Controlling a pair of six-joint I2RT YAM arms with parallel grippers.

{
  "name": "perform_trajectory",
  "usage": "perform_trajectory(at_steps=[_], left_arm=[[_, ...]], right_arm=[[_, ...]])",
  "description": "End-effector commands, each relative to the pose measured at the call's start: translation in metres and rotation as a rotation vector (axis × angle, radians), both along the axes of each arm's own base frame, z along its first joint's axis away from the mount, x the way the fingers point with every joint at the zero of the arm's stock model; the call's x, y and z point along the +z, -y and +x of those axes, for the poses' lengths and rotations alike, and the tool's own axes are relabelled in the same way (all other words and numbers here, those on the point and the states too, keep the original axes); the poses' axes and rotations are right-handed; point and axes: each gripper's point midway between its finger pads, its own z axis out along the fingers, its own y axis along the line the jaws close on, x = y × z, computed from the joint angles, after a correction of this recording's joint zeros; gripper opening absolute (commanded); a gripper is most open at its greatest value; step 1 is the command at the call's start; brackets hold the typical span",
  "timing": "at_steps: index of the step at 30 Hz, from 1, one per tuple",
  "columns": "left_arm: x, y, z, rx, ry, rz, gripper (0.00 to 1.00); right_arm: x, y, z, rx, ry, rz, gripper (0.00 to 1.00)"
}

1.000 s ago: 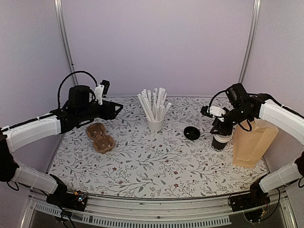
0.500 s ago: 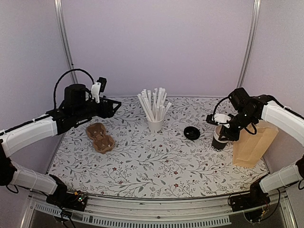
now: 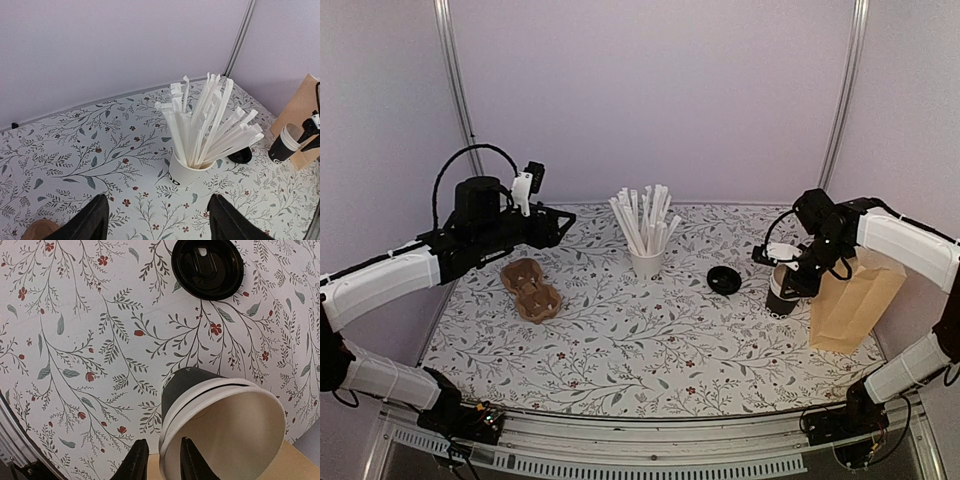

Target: Pack the takeout coffee

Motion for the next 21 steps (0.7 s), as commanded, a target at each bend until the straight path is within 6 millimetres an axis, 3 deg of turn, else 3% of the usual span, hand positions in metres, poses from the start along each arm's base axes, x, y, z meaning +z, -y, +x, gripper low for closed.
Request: perform_trajectory(at_steps=[1, 6, 14, 21], left_arm=[[0.000, 0.007, -0.005, -0.023, 0.011, 0.001, 0.70], [-0.001, 0.009, -0.006, -0.029, 0.011, 0.004, 0.71], [0.000, 0.011, -0.008, -0.032, 0.016, 0.008, 0.71], [0.005, 0.010, -0.009, -0.029, 0.024, -0.007, 0.71]], right_arm=[[0.005, 0.000, 0.007, -0.037, -0.001, 0.009, 0.24], [0.005, -0.004, 0.005, -0.034, -0.027, 0.030, 0.11], [0.013, -0.008, 0.006, -0.036, -0.030, 0.053, 0.01], [0.031, -0.018, -0.001, -0.027, -0.030, 0.129, 0.00]])
